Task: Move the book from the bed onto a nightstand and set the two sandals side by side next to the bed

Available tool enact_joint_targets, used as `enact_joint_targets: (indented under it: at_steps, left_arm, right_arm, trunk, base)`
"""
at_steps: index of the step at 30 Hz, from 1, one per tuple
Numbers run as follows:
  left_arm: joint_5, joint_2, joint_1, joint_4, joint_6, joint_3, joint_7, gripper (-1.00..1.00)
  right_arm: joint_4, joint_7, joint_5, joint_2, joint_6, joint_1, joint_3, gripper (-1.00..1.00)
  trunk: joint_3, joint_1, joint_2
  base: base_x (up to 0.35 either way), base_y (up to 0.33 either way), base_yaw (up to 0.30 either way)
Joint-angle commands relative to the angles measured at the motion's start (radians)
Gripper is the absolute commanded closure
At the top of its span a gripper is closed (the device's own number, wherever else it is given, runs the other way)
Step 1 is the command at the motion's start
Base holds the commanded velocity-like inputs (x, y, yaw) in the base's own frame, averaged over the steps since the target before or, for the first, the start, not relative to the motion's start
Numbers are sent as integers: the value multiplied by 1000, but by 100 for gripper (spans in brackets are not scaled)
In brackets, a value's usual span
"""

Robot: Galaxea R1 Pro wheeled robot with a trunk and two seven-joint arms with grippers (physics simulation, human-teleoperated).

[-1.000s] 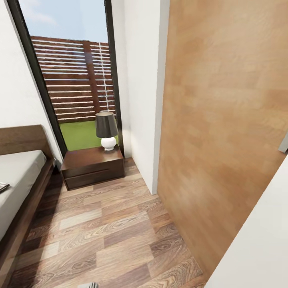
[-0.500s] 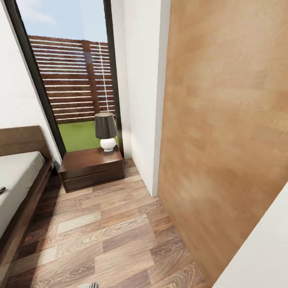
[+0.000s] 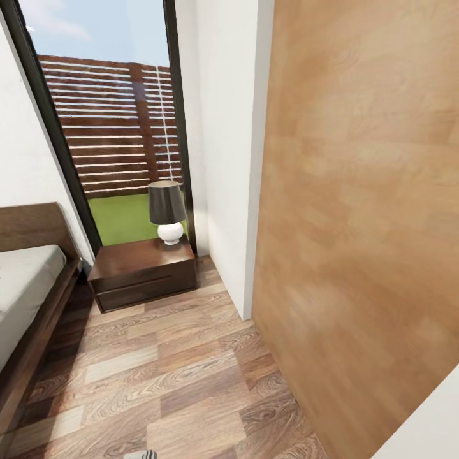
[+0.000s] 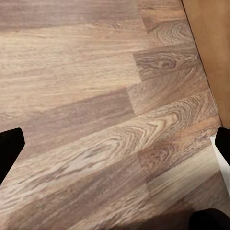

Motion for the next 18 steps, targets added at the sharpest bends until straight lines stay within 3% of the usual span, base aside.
enact_joint_targets:
  at_steps: [1,6,18]
  left_arm:
    - [6,0,-1,1,0,1,-5,-100]
    - [6,0,-1,2,0,1,-5,-100]
    - [6,0,-1,1,0,1,-5,-100]
  right_arm:
    - [3,4,-10,0,-5,-1,9,-100]
    - [3,4,-10,0,-5,-1,9,-100]
    - [3,4,-10,0,-5,-1,9,-100]
  trunk:
    - [-1,0,0]
    - [-1,0,0]
    - [-1,0,0]
  base:
    - [9,0,0]
    - [1,0,89]
    - [0,0,273]
